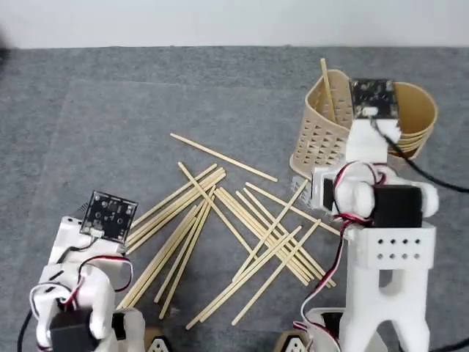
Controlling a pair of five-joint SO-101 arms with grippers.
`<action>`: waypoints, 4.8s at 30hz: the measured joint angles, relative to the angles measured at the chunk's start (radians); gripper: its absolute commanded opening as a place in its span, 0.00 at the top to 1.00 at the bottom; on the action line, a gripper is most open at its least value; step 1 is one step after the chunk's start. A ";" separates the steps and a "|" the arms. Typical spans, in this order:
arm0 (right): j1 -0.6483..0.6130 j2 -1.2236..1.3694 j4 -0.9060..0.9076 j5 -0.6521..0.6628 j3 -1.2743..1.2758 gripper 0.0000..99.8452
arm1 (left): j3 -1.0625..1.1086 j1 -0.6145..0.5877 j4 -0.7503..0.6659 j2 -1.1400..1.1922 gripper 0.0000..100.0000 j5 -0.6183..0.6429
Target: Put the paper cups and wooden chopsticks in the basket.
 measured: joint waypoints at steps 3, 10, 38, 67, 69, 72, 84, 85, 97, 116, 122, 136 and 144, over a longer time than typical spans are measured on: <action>0.003 -0.051 -0.057 0.000 0.126 0.99 | -0.118 0.023 0.018 0.173 0.98 0.000; 0.000 -0.293 -0.232 0.000 0.434 0.99 | -0.351 0.074 0.021 0.652 0.96 -0.104; 0.000 -0.756 -0.362 0.000 0.850 0.99 | -0.747 0.207 -0.097 1.649 0.88 -0.158; 0.000 -0.756 -0.362 0.000 0.853 0.99 | -0.858 0.285 -0.097 1.827 0.88 -0.158; -0.002 -0.756 -0.362 0.000 0.853 0.99 | -0.858 0.285 -0.094 1.827 0.88 -0.158; -0.002 -0.756 -0.362 0.000 0.853 0.99 | -0.858 0.285 -0.094 1.832 0.88 -0.158; -0.002 -0.756 -0.362 0.000 0.853 0.99 | -0.974 0.310 -0.041 1.976 0.88 -0.161; -0.002 -0.756 -0.362 0.000 0.853 0.99 | -0.988 0.308 -0.032 1.987 0.89 -0.163; -0.002 -0.756 -0.362 0.000 0.853 0.99 | -1.195 0.304 0.149 2.140 0.99 -0.163; -0.002 -0.756 -0.362 0.000 0.852 0.99 | -1.395 0.069 0.385 2.167 0.99 -0.244; -0.002 -0.756 -0.362 0.000 0.852 0.99 | -1.522 -0.008 0.445 2.167 0.99 -0.242; -0.002 -0.756 -0.362 0.000 0.852 0.99 | -1.464 -0.025 0.448 1.993 0.99 -0.249; -0.002 -0.758 -0.318 0.000 0.852 0.99 | -1.336 0.074 0.453 1.600 0.99 -0.250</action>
